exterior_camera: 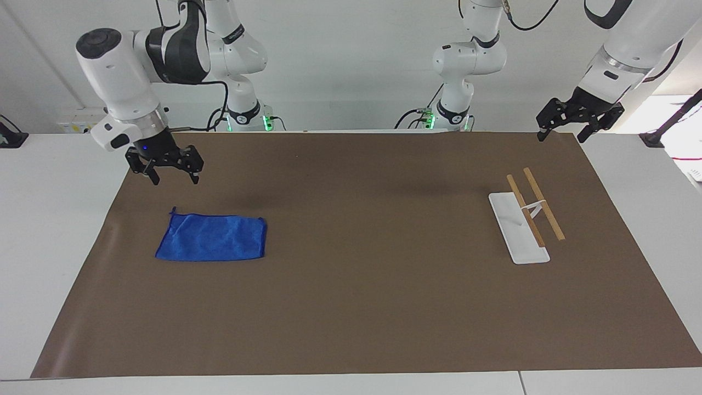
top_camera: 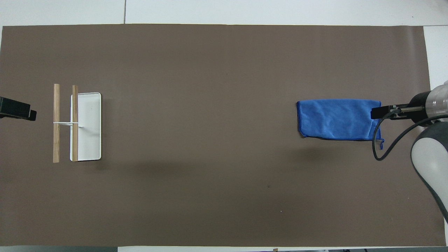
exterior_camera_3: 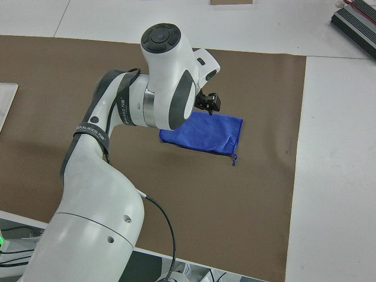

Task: Right arm passes towel to left arm to hang
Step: 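Reach the right gripper to the blue towel's edge and grasp it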

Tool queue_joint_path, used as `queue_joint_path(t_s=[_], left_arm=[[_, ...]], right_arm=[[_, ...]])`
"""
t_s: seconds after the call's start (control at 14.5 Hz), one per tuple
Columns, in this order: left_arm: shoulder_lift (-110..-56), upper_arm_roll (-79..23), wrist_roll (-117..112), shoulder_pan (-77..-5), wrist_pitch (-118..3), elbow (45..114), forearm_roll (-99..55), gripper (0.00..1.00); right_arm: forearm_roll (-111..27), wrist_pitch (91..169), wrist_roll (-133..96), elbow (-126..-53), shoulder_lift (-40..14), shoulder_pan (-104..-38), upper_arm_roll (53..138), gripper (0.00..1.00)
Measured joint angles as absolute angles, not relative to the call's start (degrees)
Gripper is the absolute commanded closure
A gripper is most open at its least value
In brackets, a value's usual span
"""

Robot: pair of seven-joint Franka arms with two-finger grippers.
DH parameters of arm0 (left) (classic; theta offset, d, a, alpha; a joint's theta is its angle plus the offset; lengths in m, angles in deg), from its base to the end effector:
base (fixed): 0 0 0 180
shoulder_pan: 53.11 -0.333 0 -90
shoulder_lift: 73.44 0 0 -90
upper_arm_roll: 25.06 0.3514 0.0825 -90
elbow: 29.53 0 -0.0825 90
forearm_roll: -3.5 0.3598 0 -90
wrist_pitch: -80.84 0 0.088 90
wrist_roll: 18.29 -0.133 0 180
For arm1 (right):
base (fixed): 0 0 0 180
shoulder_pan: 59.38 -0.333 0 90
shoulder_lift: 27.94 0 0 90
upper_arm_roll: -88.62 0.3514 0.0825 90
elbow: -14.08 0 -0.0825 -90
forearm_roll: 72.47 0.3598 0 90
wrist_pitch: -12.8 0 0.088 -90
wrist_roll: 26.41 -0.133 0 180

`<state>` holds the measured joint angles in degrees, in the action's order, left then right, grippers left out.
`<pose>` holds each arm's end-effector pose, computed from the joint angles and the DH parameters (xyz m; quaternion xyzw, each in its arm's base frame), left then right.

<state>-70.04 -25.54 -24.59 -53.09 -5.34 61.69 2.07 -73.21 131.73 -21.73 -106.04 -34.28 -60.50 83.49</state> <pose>0.5020 -0.0080 0.6494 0.9980 -0.0599 -0.0137 0.0129 0.5040 -0.0376 0.4970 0.9990 0.0088 0.0445 0.0042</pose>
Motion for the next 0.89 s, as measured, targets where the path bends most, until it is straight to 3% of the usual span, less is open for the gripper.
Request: queue_joint_path(t_s=[0.48,0.89], left_arm=[[-70.04,-25.54,-24.59,-53.09,-5.34,61.69,2.07,0.00],[-70.04,-25.54,-24.59,-53.09,-5.34,61.69,2.07,0.00]], right_arm=[[-73.21,153.20,-13.88,-116.65,-24.97,-57.59,83.43,0.00],[-73.21,156.90,-13.12,-118.98,-21.78,-57.49,83.46,0.00]])
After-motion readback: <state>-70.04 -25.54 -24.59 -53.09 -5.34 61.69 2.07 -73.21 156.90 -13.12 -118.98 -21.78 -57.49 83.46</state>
